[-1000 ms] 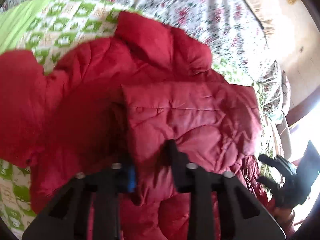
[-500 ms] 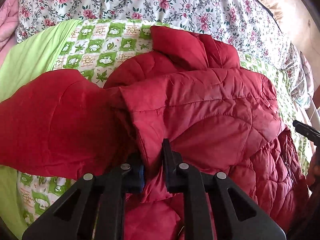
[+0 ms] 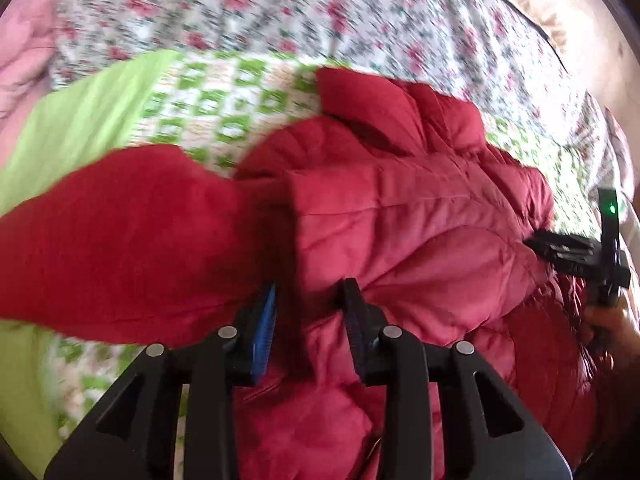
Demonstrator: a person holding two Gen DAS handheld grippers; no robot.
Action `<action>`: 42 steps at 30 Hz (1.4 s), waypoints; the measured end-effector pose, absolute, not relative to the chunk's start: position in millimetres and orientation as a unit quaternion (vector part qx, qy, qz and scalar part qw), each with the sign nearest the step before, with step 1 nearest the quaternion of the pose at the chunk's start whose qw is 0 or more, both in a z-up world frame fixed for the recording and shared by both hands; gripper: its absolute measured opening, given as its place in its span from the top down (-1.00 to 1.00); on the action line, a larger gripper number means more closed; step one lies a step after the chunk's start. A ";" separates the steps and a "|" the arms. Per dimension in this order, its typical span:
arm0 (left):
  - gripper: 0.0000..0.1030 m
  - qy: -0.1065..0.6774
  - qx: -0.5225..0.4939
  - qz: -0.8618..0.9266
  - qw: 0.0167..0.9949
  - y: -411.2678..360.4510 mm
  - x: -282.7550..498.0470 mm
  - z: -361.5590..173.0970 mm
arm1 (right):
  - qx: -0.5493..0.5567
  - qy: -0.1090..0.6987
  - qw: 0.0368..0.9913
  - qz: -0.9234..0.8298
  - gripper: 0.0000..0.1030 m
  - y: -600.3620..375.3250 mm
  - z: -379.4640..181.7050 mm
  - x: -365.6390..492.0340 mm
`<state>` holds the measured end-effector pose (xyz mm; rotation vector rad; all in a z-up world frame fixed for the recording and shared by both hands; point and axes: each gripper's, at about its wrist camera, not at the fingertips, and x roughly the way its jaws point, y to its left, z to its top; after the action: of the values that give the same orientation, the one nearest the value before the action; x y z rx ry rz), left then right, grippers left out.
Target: Fold large clothes
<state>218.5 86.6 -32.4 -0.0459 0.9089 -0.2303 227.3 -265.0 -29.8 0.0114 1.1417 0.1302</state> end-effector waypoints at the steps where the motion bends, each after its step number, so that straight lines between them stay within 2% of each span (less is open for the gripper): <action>1: 0.40 0.428 -0.030 -0.103 0.897 91.5 212.7 -23.5 | 0.007 0.539 0.840 0.061 -0.17 -265.7 -29.3 227.0; 4: 0.40 0.394 -0.063 -0.130 0.908 93.0 199.0 3.1 | 0.005 0.540 0.840 0.059 -0.17 -264.8 -28.9 226.9; 7: 0.40 0.405 -0.071 -0.183 0.893 69.3 203.5 7.8 | 0.004 0.538 0.841 0.058 -0.17 -266.4 -29.5 226.6; 15: 0.40 0.484 -0.008 -0.177 0.857 16.9 248.2 -59.2 | 0.019 0.545 0.836 0.054 -0.17 -274.3 -25.2 227.1; 22: 0.39 0.485 0.001 -0.165 0.859 12.7 246.0 -65.3 | 0.020 0.509 0.856 0.085 -0.17 -252.4 17.7 221.5; 26: 0.39 0.484 -0.001 -0.167 0.859 13.2 244.9 -69.9 | -0.017 0.560 0.825 0.079 -0.18 -240.7 -21.8 236.8; 28: 0.39 0.483 0.001 -0.168 0.860 12.8 244.7 -71.8 | -0.016 0.558 0.825 0.082 -0.19 -245.2 -36.9 237.3; 37: 0.40 0.483 -0.004 -0.164 0.860 12.6 245.8 -73.5 | -0.021 0.557 0.827 0.076 -0.20 -246.5 -37.5 236.7; 42: 0.36 0.472 -0.035 -0.167 0.865 27.1 226.7 -54.1 | -0.009 0.552 0.830 0.075 -0.19 -249.2 -23.0 233.8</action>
<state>226.7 27.1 -54.1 -0.0730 0.9891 -0.3504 233.8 -249.2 -23.0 -0.0182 1.1711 0.1596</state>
